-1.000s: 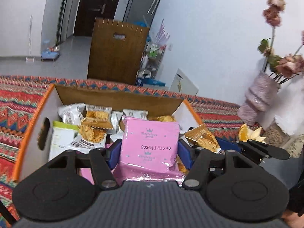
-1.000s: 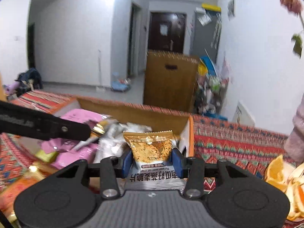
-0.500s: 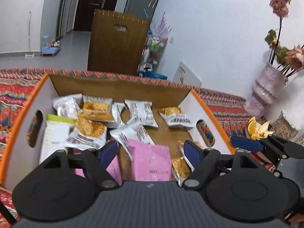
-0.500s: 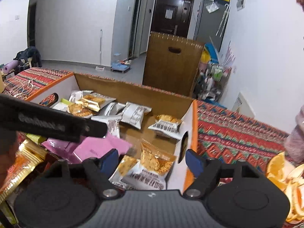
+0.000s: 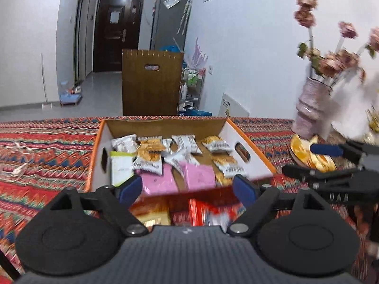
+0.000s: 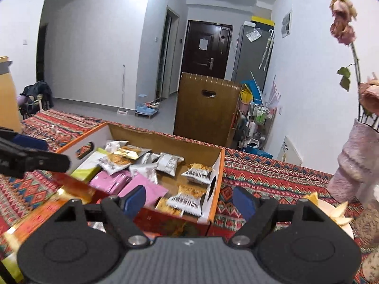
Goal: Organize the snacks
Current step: 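Withdraw both tools from the box back over the snack pile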
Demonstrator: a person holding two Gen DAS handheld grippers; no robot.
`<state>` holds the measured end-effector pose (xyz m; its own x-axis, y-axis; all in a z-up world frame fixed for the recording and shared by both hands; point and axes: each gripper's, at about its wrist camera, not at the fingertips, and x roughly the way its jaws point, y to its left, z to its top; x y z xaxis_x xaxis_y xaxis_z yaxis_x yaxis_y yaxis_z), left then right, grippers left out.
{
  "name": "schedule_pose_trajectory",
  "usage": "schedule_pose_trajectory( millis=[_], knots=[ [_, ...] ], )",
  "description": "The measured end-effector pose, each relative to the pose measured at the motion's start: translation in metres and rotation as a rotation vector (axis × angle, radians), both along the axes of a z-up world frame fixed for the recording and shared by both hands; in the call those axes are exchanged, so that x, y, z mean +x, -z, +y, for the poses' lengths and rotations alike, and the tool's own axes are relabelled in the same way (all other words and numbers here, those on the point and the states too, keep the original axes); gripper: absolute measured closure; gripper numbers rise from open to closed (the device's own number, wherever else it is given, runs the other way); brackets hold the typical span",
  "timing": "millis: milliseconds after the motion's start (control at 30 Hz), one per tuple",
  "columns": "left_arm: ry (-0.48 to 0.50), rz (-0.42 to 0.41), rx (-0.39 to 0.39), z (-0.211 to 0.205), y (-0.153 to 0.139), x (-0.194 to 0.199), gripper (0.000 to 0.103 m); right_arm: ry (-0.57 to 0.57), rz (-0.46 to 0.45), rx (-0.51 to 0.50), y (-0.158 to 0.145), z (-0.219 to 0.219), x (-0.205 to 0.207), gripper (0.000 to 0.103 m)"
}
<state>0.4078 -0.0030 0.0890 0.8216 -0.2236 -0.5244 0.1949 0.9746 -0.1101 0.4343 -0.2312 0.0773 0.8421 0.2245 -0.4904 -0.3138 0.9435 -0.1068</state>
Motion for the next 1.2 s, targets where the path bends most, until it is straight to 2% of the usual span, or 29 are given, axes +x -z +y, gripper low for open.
schedule_pose_trajectory(
  millis=[133,333,467,600,767,900,1100,1200],
  knots=[
    [0.009,0.0,-0.003,0.006,0.005,-0.057,0.013,-0.011,-0.014,0.009,0.001,-0.009,-0.046,0.021],
    [-0.037,0.013,-0.062,0.022,0.018,-0.135,0.012,-0.044,-0.017,0.053,0.012,-0.017,-0.12,0.017],
    [-0.082,0.006,-0.052,0.026,0.023,-0.181,0.011,-0.043,0.018,0.067,0.027,-0.019,-0.163,0.017],
    [-0.079,0.033,-0.101,0.03,0.034,-0.22,0.01,-0.025,0.066,0.06,0.048,-0.021,-0.206,0.016],
    [-0.105,0.073,-0.053,0.026,0.054,-0.25,0.01,-0.003,0.146,0.089,0.072,-0.024,-0.243,0.016],
    [-0.088,0.074,-0.071,0.026,0.057,-0.261,0.01,0.018,0.167,0.083,0.081,-0.024,-0.261,0.016],
    [-0.112,0.048,-0.079,0.035,0.057,-0.268,0.01,-0.003,0.158,0.106,0.074,-0.015,-0.265,0.016],
    [-0.151,0.056,-0.084,0.048,0.062,-0.267,0.01,-0.028,0.198,0.144,0.077,-0.001,-0.251,0.015]
  ],
)
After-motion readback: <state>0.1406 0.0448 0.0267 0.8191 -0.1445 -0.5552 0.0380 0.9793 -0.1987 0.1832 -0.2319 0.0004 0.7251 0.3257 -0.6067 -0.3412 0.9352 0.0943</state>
